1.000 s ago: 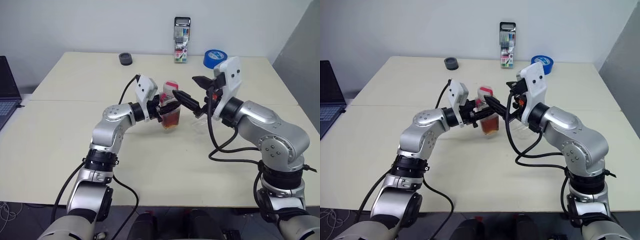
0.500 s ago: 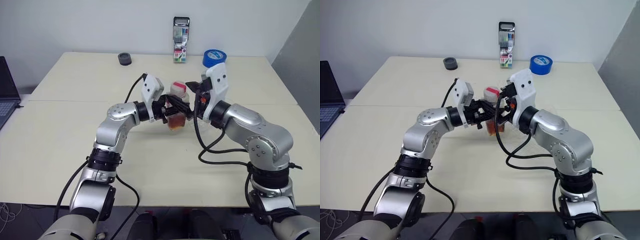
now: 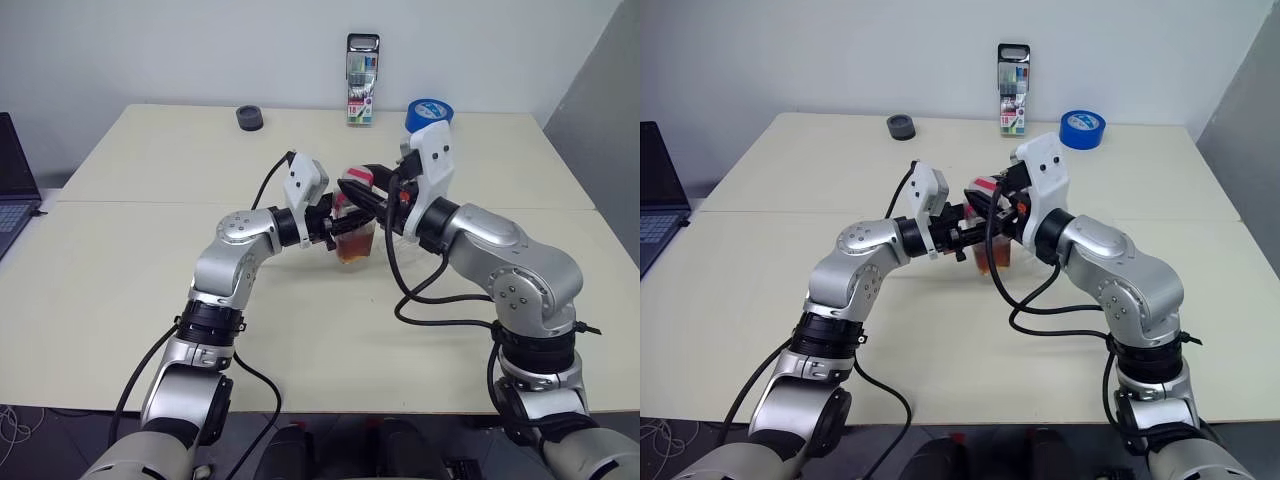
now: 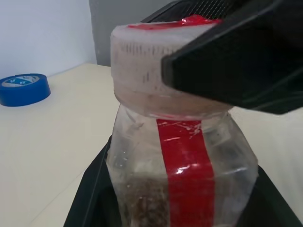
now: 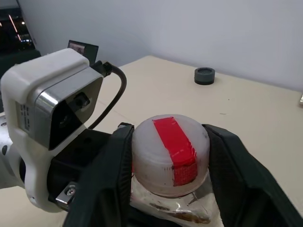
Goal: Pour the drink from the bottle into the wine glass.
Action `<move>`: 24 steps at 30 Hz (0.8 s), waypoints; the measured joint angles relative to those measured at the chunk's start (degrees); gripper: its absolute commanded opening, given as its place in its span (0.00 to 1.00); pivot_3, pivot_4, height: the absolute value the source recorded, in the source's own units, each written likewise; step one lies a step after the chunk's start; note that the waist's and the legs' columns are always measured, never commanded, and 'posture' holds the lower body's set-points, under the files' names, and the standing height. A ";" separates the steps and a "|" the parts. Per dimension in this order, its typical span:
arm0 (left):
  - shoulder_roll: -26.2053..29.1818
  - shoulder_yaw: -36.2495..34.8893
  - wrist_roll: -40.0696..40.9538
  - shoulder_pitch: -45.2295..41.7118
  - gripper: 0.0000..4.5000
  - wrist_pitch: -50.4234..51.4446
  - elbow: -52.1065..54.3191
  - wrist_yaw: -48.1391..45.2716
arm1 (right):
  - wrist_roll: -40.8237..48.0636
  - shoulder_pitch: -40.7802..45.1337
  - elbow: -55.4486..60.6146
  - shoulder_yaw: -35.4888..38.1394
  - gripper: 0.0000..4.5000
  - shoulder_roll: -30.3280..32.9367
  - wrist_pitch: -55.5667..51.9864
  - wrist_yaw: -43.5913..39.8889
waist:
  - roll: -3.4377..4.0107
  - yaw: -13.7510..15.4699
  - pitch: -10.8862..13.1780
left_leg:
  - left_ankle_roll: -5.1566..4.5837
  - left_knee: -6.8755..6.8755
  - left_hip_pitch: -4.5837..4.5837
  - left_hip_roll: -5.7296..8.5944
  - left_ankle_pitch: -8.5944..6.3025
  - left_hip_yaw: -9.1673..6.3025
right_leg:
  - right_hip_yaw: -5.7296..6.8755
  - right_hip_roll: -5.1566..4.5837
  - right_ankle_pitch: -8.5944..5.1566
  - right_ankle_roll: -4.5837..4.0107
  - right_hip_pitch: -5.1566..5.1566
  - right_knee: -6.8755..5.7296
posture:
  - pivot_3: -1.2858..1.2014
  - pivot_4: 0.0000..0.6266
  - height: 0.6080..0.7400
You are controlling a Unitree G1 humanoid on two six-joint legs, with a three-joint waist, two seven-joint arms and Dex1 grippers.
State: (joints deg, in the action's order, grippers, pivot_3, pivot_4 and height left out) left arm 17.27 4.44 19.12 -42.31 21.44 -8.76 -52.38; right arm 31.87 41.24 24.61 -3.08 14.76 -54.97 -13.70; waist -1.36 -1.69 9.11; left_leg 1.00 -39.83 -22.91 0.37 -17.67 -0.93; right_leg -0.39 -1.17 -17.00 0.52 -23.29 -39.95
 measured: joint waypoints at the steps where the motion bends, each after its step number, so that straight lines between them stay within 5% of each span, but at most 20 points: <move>1: 0.00 -0.02 0.02 0.09 0.39 0.19 0.35 0.19 | -0.37 -0.01 -0.12 -0.11 0.42 0.00 0.44 -0.12 | 0.00 0.00 0.00 | 0.00 0.00 0.00 0.00 0.00 0.00 | 0.00 0.00 0.00 0.00 0.00 0.00 | 0.52 0.24 1.00; 8: 0.69 -0.57 1.36 3.04 0.39 3.26 4.73 1.42 | -0.58 0.01 -1.19 -0.57 0.42 0.35 0.97 -3.79 | 0.00 -0.05 0.00 | -0.01 0.00 0.00 0.00 -0.01 0.00 | -0.01 0.00 0.00 0.00 0.00 0.00 | 0.52 0.24 1.00; 15: 8.76 -0.29 11.24 2.95 0.39 11.74 13.71 -10.72 | 10.20 7.12 -7.17 0.97 0.42 13.97 0.87 -30.84 | 0.17 -0.06 0.16 | -0.18 0.02 0.02 0.00 -0.10 -0.03 | 0.05 0.01 0.00 0.00 0.04 0.06 | 0.52 0.24 1.00; 19: 10.63 -0.09 13.87 0.19 0.39 14.48 13.63 -14.97 | 11.88 10.50 -10.97 0.71 0.42 16.07 1.20 -38.38 | 0.18 -0.07 0.16 | -0.20 0.00 0.03 0.00 -0.11 -0.03 | 0.05 0.01 0.00 0.00 0.05 0.03 | 0.52 0.24 1.00; 24: 9.69 0.83 13.82 -2.45 0.39 14.10 11.55 -16.54 | 12.16 11.09 -11.83 1.35 0.79 16.96 0.93 -38.65 | 0.17 0.02 0.17 | -0.18 -0.01 -0.04 0.00 -0.10 -0.03 | 0.05 -0.01 0.00 0.00 0.04 0.10 | 0.52 0.24 1.00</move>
State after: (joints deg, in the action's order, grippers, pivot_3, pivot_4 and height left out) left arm 26.96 5.28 32.94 -44.76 35.54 2.79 -68.92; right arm 44.03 52.33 12.78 -1.72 31.71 -54.04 -52.35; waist -1.18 -1.67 9.28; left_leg 0.82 -39.84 -22.95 0.37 -17.77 -0.96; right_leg -0.35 -1.18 -17.00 0.52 -23.25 -39.84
